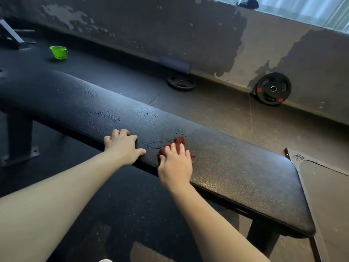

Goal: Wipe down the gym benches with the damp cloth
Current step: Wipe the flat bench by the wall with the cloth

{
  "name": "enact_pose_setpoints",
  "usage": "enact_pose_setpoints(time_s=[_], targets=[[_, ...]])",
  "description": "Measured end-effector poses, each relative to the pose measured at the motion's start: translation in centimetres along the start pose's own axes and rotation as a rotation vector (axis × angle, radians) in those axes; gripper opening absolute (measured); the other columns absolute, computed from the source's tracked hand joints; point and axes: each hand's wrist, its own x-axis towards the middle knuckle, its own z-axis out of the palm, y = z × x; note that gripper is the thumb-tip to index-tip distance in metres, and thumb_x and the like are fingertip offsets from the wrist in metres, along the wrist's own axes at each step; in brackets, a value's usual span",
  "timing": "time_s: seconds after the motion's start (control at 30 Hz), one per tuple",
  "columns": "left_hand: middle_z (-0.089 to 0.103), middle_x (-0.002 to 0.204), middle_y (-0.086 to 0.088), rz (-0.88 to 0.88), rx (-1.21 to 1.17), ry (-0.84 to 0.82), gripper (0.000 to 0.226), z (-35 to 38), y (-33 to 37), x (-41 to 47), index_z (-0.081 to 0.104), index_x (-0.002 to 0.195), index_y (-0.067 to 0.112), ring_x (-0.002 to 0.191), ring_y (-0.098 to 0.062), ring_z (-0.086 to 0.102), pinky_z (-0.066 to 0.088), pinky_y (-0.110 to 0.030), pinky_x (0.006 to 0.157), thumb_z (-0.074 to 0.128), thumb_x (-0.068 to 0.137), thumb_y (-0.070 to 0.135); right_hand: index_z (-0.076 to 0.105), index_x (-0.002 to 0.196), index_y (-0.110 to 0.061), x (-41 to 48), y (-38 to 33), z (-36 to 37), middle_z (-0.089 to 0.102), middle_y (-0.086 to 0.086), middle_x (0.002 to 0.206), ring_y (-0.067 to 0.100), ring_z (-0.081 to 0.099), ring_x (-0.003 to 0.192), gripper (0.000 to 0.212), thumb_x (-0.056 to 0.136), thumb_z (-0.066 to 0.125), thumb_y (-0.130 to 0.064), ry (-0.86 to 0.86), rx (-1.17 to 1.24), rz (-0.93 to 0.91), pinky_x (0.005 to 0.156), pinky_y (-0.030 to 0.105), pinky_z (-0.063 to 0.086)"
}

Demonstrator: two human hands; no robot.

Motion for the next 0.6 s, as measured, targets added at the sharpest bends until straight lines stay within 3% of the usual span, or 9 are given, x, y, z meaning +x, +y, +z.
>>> enact_pose_setpoints(time_s=[0.13,0.27,0.37,0.6], targets=[[0.038,0.151,-0.002,0.003,-0.007,0.005,0.068,0.2,0.7,0.4,0.054,0.139,0.034,0.139,-0.03,0.029,0.03,-0.047,0.109,0.053,0.086,0.077,0.054,0.143,-0.027,0.4,2.6,-1.5,0.038,-0.006,0.163,0.024,0.021,0.154,0.04,0.107,0.041,-0.037,-0.029,0.061,-0.081,0.124,0.041,0.014],[0.036,0.152,-0.001,0.0,-0.029,-0.019,0.07,0.2,0.6,0.8,0.053,0.139,0.036,0.139,-0.029,0.028,0.03,-0.048,0.11,0.054,0.083,0.079,0.05,0.145,-0.031,1.9,9.2,-3.2,0.032,-0.005,0.166,0.028,0.018,0.155,0.041,0.109,0.033,-0.041,-0.042,-0.009,0.178,0.124,0.053,0.012],[0.035,0.153,0.0,0.006,-0.016,-0.036,0.071,0.1,0.4,1.0,0.051,0.141,0.038,0.14,-0.029,0.027,0.029,-0.047,0.11,0.053,0.083,0.08,0.049,0.145,-0.028,2.9,9.6,-2.8,0.033,-0.001,0.165,0.031,0.016,0.155,0.044,0.107,0.032,-0.042,-0.05,-0.036,0.281,0.123,0.059,0.01],[0.034,0.152,-0.001,-0.006,0.001,-0.051,0.071,-0.2,0.6,1.1,0.051,0.141,0.038,0.14,-0.029,0.027,0.029,-0.046,0.11,0.053,0.083,0.08,0.053,0.137,-0.021,5.4,1.2,0.2,0.041,0.002,0.158,0.032,0.026,0.15,0.041,0.105,0.035,-0.04,-0.036,-0.024,0.019,0.123,0.048,0.018]])
